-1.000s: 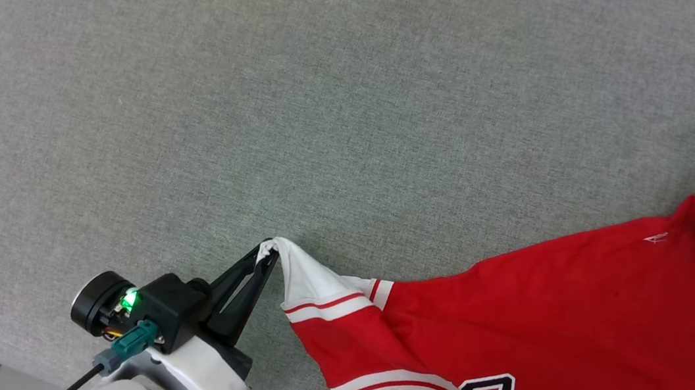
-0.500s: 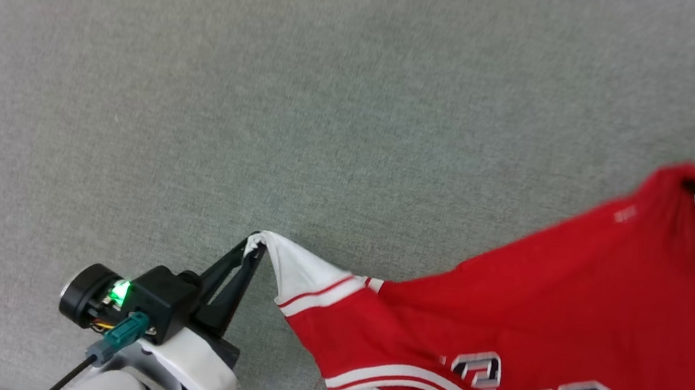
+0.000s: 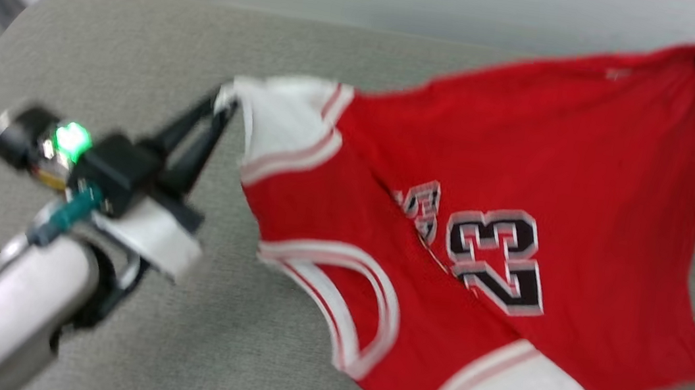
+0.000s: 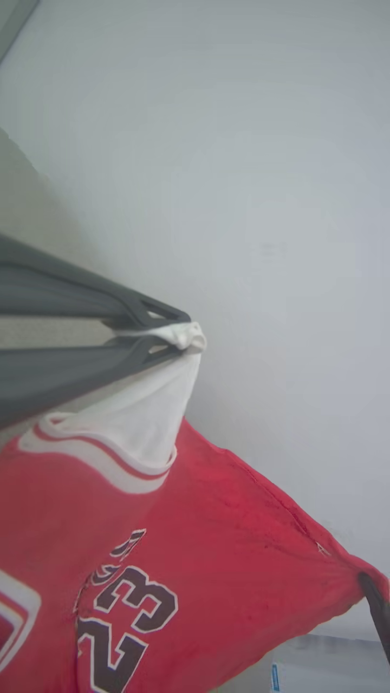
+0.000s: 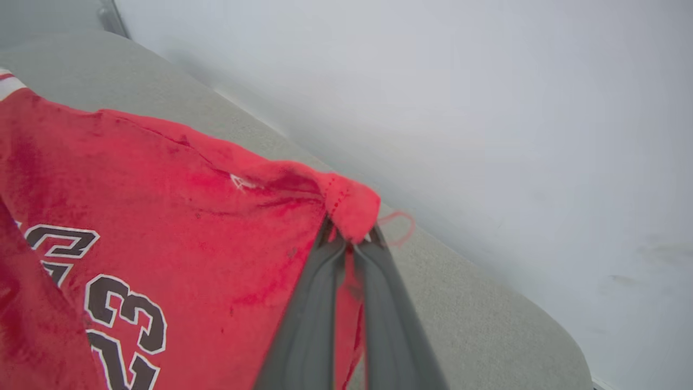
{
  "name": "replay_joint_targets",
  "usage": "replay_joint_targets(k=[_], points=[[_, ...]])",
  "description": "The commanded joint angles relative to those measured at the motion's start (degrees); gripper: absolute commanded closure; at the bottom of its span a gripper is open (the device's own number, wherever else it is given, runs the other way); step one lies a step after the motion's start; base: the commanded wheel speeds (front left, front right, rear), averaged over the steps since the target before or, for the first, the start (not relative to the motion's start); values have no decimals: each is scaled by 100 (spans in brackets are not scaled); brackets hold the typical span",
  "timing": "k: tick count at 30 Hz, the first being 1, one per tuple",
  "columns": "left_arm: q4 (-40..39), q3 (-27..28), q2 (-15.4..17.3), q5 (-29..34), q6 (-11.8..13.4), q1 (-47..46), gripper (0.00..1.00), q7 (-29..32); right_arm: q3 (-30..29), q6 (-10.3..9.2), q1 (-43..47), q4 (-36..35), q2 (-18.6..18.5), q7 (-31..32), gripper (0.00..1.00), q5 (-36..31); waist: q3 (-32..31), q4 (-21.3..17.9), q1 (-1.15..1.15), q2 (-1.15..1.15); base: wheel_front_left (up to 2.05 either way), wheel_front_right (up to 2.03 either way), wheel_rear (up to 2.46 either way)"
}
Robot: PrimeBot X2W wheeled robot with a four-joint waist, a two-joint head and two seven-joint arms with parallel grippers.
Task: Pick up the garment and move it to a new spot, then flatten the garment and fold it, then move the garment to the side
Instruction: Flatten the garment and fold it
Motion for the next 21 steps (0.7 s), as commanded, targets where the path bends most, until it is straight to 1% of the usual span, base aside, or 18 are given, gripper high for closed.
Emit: replay_joint_targets(k=[1, 2, 3, 7, 11, 15, 17, 21], points=[[-5, 105, 4, 41, -95, -356, 100, 83, -92, -2, -170, 9, 49, -190, 100, -43, -62, -126, 0, 0, 0, 0, 0], [-5, 105, 4, 41, -95, -356, 100, 83, -92, -2, -170, 9, 49, -190, 100, -43, -62, -126, 0, 0, 0, 0, 0], [22, 152, 2, 55, -163, -569, 100, 142, -151, -2, -248, 27, 75, -285, 100, -78, -54, -163, 0, 0, 0, 0, 0], [252, 329, -59, 108, -500, -1463, 100, 329, -446, -2, -597, 103, 205, -577, 100, -305, 87, -271, 0, 0, 0, 0, 0], [643, 507, -236, 94, -800, -2379, 100, 431, -847, -3, -1051, 263, 402, -789, 100, -679, 349, -346, 0, 0, 0, 0, 0], [1140, 558, -405, 205, -1123, -3273, 100, 531, -1165, -2, -1616, 470, 671, -826, 100, -1144, 717, -415, 0, 0, 0, 0, 0], [1416, 586, -546, 214, -1288, -3725, 100, 568, -1297, -2, -1944, 624, 821, -797, 100, -1380, 901, -423, 0, 0, 0, 0, 0], [1989, 638, -740, 346, -1556, -4626, 100, 572, -1433, -2, -2685, 937, 1089, -742, 100, -1823, 1280, -422, 0, 0, 0, 0, 0]])
